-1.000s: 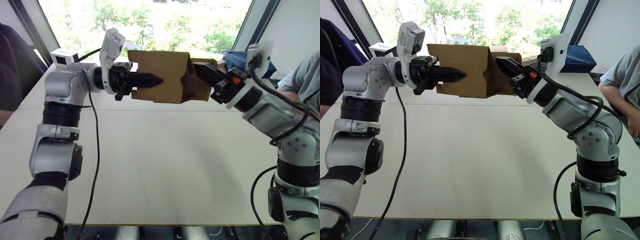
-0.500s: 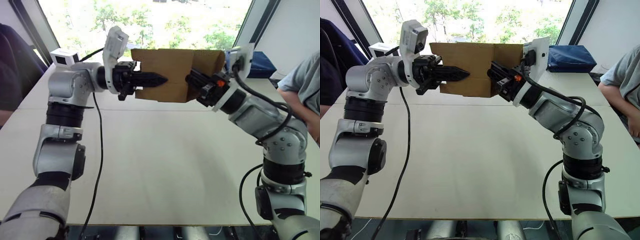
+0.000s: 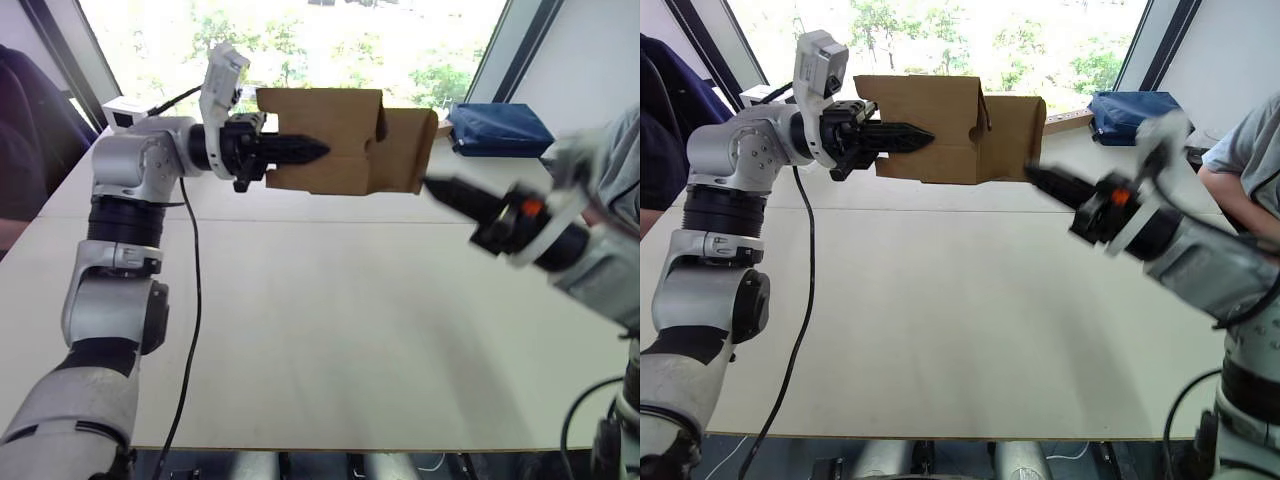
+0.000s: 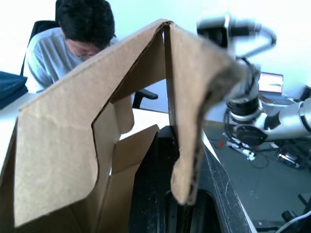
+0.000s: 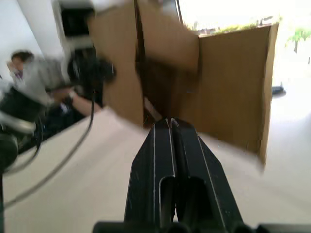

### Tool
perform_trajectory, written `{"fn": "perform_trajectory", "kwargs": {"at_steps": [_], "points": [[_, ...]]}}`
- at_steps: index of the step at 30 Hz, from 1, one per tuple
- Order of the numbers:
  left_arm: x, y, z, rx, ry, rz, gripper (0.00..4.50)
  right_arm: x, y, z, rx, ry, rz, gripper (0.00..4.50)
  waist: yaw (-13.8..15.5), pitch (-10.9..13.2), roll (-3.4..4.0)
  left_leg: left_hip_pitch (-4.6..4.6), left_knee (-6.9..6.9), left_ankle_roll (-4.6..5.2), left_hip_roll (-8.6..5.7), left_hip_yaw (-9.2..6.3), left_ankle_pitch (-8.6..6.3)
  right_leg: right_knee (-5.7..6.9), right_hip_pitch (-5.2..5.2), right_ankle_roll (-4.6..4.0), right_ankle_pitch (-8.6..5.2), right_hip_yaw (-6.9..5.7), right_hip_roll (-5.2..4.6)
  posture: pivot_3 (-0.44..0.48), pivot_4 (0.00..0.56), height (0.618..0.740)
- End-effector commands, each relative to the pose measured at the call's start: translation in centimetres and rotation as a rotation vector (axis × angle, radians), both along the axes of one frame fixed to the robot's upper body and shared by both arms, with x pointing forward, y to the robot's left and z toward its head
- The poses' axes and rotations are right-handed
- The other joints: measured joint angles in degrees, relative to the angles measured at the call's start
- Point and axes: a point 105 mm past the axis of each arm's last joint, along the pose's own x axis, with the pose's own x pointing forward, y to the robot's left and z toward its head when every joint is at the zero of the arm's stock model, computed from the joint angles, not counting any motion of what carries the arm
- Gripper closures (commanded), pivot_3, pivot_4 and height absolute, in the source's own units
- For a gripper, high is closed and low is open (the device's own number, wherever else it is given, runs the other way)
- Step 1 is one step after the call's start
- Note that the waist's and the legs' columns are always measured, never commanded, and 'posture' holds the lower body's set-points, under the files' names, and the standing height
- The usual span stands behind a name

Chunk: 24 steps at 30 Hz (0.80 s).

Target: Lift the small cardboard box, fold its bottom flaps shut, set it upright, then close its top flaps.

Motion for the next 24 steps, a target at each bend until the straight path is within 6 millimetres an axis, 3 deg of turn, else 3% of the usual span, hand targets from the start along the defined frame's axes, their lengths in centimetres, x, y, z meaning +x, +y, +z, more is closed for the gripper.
{"fn": "perform_trajectory", "kwargs": {"at_steps": [1, 14, 24], "points": [[-0.4, -0.2, 1.8, -0.017, -0.064, -0.013, 4.5, -0.1, 0.7, 1.1, -0.033, -0.087, -0.011, 4.45, -0.04, 0.0, 0.01, 0.01, 0.0, 0.0, 0.0, 0.01, 0.0, 0.0, -0.01, 0.0, 0.0, 0.02, 0.02, 0.0, 0.15, 0.74], [-1.5, -0.9, 1.6, -0.012, -0.053, -0.073, 4.5, 2.2, 1.2, 2.2, -0.029, -0.182, -0.071, 4.45, 0.31, 0.01, 0.01, -0.04, 0.01, 0.0, 0.02, -0.01, 0.0, -0.03, -0.01, 0.0, -0.01, 0.0, 0.07, 0.0, 0.15, 0.74], [-1.9, -1.4, 0.9, -0.003, -0.031, -0.095, 4.5, 2.1, 2.4, 3.7, 0.032, -0.221, -0.012, 4.45, 0.22, 0.01, 0.01, -0.03, 0.0, 0.0, 0.04, -0.03, 0.0, -0.02, -0.02, 0.0, -0.01, -0.01, 0.08, 0.0, 0.15, 0.74]]}}
